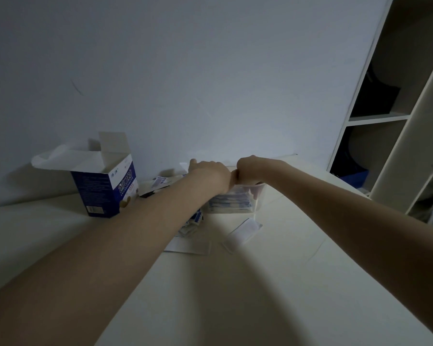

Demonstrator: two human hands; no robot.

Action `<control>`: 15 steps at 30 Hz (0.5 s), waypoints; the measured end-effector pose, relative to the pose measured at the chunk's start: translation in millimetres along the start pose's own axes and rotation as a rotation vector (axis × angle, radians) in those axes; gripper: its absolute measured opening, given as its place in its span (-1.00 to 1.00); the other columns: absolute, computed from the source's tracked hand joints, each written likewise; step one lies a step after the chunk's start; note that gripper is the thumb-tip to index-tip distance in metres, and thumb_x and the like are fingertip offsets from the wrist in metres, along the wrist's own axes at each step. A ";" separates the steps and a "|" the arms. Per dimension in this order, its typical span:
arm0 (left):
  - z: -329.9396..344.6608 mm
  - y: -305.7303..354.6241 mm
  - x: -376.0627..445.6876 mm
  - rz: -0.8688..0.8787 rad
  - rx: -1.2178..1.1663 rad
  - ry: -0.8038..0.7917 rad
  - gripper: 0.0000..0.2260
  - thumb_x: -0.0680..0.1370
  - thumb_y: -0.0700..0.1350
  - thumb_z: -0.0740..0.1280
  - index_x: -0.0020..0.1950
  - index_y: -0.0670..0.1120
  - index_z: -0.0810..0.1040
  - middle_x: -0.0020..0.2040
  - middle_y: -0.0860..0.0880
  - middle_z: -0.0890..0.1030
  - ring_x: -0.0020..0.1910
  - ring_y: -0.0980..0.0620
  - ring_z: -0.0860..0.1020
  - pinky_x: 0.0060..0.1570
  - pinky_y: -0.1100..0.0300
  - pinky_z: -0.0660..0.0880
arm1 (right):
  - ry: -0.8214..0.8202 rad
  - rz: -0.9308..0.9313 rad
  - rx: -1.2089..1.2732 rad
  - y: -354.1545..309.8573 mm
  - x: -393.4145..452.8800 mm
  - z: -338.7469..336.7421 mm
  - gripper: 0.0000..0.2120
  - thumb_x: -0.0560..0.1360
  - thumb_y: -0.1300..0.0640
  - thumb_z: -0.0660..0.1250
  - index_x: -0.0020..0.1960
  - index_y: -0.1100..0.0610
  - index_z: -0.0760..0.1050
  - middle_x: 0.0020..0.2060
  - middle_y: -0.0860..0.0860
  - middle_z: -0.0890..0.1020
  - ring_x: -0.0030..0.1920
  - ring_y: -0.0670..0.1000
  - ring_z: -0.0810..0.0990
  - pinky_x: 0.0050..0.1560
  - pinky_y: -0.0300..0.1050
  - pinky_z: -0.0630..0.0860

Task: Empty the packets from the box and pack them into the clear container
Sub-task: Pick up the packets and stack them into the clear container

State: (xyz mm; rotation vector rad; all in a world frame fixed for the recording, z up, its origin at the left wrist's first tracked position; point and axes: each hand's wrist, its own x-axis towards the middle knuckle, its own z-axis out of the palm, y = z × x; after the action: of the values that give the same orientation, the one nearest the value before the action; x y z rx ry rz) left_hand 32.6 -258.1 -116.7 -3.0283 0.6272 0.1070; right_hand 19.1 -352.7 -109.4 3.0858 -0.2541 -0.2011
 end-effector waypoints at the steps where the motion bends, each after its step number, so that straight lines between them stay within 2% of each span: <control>1: 0.5 -0.5 1.1 0.006 -0.028 -0.034 -0.81 0.62 -0.03 0.05 0.06 -0.12 0.34 -0.23 -0.02 0.38 -0.15 -0.01 0.38 0.13 0.10 0.32 | -0.007 0.000 -0.008 -0.4 0.8 0.2 -0.72 0.54 0.25 0.12 -0.35 0.18 0.30 -0.32 0.02 0.44 -0.43 -0.05 0.32 -0.42 -0.24 0.23; 2: -0.2 -0.4 1.4 0.021 -0.059 -0.068 -0.82 0.62 -0.07 0.05 0.08 -0.15 0.33 -0.24 -0.03 0.36 -0.22 0.02 0.37 -0.07 0.18 0.36 | -0.010 0.000 -0.013 -1.0 1.2 0.3 -0.71 0.54 0.24 0.12 -0.36 0.18 0.29 -0.35 0.01 0.42 -0.43 -0.05 0.30 -0.42 -0.24 0.22; 3: -0.6 -0.3 2.0 0.034 -0.066 -0.098 -0.86 0.64 -0.11 0.04 0.09 -0.14 0.33 -0.27 -0.04 0.33 -0.30 0.04 0.34 -0.25 0.25 0.31 | -0.013 -0.003 -0.013 -0.9 2.6 1.0 -0.70 0.55 0.23 0.12 -0.37 0.17 0.28 -0.38 0.01 0.38 -0.42 -0.05 0.29 -0.42 -0.24 0.21; 5: -3.5 0.3 -0.9 0.040 -0.089 -0.118 -0.80 0.64 -0.17 0.03 0.19 -0.12 0.37 -0.31 -0.04 0.28 -0.38 0.06 0.27 -0.39 0.26 0.20 | -0.028 -0.023 -0.012 -0.5 4.6 1.3 -0.68 0.55 0.22 0.12 -0.38 0.16 0.29 -0.41 0.01 0.36 -0.42 -0.05 0.29 -0.42 -0.24 0.21; 7: -5.5 1.5 -1.5 0.048 -0.108 -0.128 -0.73 0.65 -0.15 0.01 0.30 -0.15 0.35 -0.30 -0.04 0.27 -0.34 0.05 0.29 -0.36 0.24 0.23 | -0.043 -0.035 -0.017 1.0 7.0 1.9 -0.66 0.55 0.23 0.13 -0.40 0.14 0.32 -0.41 0.00 0.38 -0.42 -0.05 0.31 -0.41 -0.23 0.22; 10: -3.0 2.1 -1.9 0.018 -0.150 -0.108 -0.71 0.65 -0.11 0.02 0.34 -0.13 0.34 -0.30 -0.04 0.28 -0.23 0.00 0.37 -0.22 0.18 0.29 | -0.029 -0.044 -0.029 1.5 8.0 2.5 -0.67 0.55 0.21 0.13 -0.39 0.16 0.29 -0.42 0.01 0.35 -0.43 -0.04 0.28 -0.43 -0.23 0.20; 12: -0.4 2.0 0.8 -0.004 -0.118 -0.070 -0.71 0.63 -0.04 0.03 0.24 -0.13 0.40 -0.29 -0.04 0.32 -0.20 -0.01 0.43 -0.14 0.17 0.36 | -0.046 -0.045 -0.059 1.7 8.8 1.1 -0.71 0.55 0.18 0.18 -0.34 0.19 0.31 -0.41 0.02 0.34 -0.43 -0.05 0.28 -0.43 -0.23 0.21; 13: -1.0 2.2 -0.1 -0.038 -0.129 -0.056 -0.68 0.62 0.03 0.02 0.14 -0.15 0.43 -0.29 -0.05 0.34 -0.14 -0.03 0.46 -0.03 0.12 0.37 | -0.080 -0.041 -0.078 1.7 9.5 -1.3 -0.77 0.54 0.14 0.22 -0.26 0.22 0.39 -0.40 0.01 0.35 -0.41 -0.05 0.30 -0.41 -0.23 0.23; 14: -2.1 1.8 -2.4 -0.064 -0.136 -0.037 -0.65 0.62 0.08 0.01 0.03 -0.14 0.42 -0.30 -0.06 0.35 -0.10 -0.06 0.45 0.03 0.11 0.35 | -0.116 -0.049 -0.096 0.5 7.5 -4.2 -0.83 0.51 0.10 0.28 -0.14 0.22 0.45 -0.38 0.02 0.38 -0.39 -0.03 0.34 -0.38 -0.22 0.28; 15: -3.7 1.4 -3.8 -0.072 -0.132 -0.013 -0.64 0.61 0.11 0.00 -0.05 -0.13 0.41 -0.31 -0.05 0.35 -0.09 -0.07 0.43 0.04 0.12 0.33 | -0.159 -0.051 -0.113 0.2 7.6 -7.0 -0.75 0.47 0.05 0.35 0.03 0.21 0.49 -0.32 0.02 0.43 -0.32 0.00 0.40 -0.30 -0.21 0.35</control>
State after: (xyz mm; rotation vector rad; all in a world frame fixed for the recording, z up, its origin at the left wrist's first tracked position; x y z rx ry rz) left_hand 28.8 -258.2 -112.7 -3.1698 0.5296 0.1722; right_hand 27.4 -354.0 -103.4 2.9693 -0.1621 -0.4469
